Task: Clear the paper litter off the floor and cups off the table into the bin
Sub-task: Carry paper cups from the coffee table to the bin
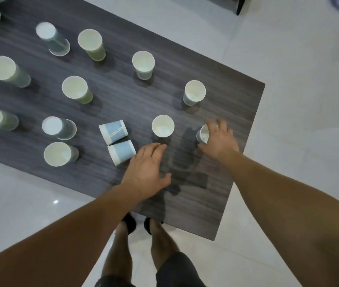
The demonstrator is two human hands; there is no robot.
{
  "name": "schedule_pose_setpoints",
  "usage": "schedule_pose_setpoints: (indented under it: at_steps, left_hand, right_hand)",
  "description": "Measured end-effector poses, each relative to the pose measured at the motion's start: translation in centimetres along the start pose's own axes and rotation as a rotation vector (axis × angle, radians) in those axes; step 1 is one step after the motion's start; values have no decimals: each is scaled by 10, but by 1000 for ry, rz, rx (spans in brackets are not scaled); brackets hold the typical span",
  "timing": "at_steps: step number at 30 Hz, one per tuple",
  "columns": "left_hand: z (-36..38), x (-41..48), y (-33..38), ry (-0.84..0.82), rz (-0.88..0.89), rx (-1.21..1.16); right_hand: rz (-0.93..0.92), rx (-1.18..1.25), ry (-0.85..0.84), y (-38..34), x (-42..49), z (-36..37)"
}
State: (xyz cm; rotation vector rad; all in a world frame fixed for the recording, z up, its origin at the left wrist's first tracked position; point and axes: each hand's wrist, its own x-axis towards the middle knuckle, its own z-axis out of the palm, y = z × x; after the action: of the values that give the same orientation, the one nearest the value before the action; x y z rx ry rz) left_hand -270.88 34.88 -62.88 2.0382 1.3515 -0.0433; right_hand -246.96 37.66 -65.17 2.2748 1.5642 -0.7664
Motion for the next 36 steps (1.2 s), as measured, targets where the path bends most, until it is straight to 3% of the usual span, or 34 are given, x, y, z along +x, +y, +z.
schedule_pose_setpoints:
  at_steps: [7,16,18,23,28,32,36]
  left_hand:
    - [-5,-7,-5,-17,0,-119]
    - [-33,-39,-33,8,-24,-348]
    - [-32,-51,-53,29,-64,-323]
    - [-23,-82,-94,80,-252,-320]
    - [-14,-112,-111,96,-369,-345]
    - [-22,-121,-110,68,-393,-285]
    - [-66,-108,-87,160,-323,-252]
  right_hand:
    - [-39,156,22,-18,-48,4]
    - [-438,446,-168,-96,-107,6]
    - [-458,421,-164,-108,-97,8]
    - [-347,88,195,-120,-32,10]
    - [-307,-143,-10,-132,11,20]
    - [-292,-125,-65,-140,-17,33]
    - [-316,-15,-43,-147,-66,10]
